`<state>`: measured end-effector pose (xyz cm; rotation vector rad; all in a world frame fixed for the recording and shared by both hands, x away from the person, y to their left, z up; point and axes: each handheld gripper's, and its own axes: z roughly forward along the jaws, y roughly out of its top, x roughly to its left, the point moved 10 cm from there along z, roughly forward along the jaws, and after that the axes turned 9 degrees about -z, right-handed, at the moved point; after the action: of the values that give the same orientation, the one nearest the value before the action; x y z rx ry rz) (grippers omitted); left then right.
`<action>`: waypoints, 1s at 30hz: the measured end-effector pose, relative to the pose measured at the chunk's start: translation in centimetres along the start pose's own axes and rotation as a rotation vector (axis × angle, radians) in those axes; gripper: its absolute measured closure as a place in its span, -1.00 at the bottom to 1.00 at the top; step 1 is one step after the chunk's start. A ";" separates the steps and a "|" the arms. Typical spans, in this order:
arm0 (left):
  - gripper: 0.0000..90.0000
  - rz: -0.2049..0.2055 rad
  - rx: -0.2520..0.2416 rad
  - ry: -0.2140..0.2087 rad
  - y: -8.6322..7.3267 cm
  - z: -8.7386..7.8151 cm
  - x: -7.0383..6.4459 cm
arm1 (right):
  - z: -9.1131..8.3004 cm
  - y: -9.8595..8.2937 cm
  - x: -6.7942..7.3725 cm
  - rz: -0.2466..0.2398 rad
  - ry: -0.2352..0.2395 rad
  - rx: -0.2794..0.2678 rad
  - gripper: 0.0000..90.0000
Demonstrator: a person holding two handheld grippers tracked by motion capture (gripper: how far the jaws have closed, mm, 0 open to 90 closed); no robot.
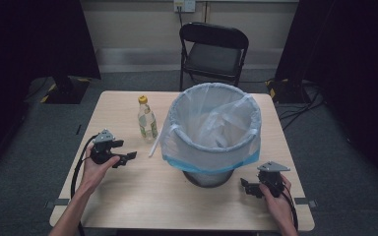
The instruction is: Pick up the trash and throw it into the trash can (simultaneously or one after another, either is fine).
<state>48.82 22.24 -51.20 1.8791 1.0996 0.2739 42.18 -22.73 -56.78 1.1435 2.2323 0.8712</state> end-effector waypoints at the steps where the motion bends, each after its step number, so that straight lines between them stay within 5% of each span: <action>1: -0.58 -0.020 -0.022 -0.023 0.6 -0.1 -0.2 | 0.0 0.0 0.0 0.000 0.000 0.000 -0.74; 6: -0.60 0.032 -0.029 -0.018 2.2 -0.1 -1.1 | 0.0 0.0 0.0 0.000 0.000 0.000 -0.74; 16: -0.60 -0.009 -0.066 -0.036 4.6 0.5 -0.7 | 0.0 0.0 0.0 0.000 0.000 0.000 -0.74; 21: -0.62 0.018 -0.075 -0.037 6.8 1.0 -0.3 | 0.0 0.0 0.0 0.000 0.000 0.000 -0.74; 30: -0.64 0.031 -0.058 -0.043 8.3 3.0 0.1 | 0.0 0.0 0.0 0.001 0.000 0.000 -0.74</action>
<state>55.41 19.02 -46.30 1.8434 1.0241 0.2793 42.18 -22.73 -56.78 1.1446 2.2318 0.8709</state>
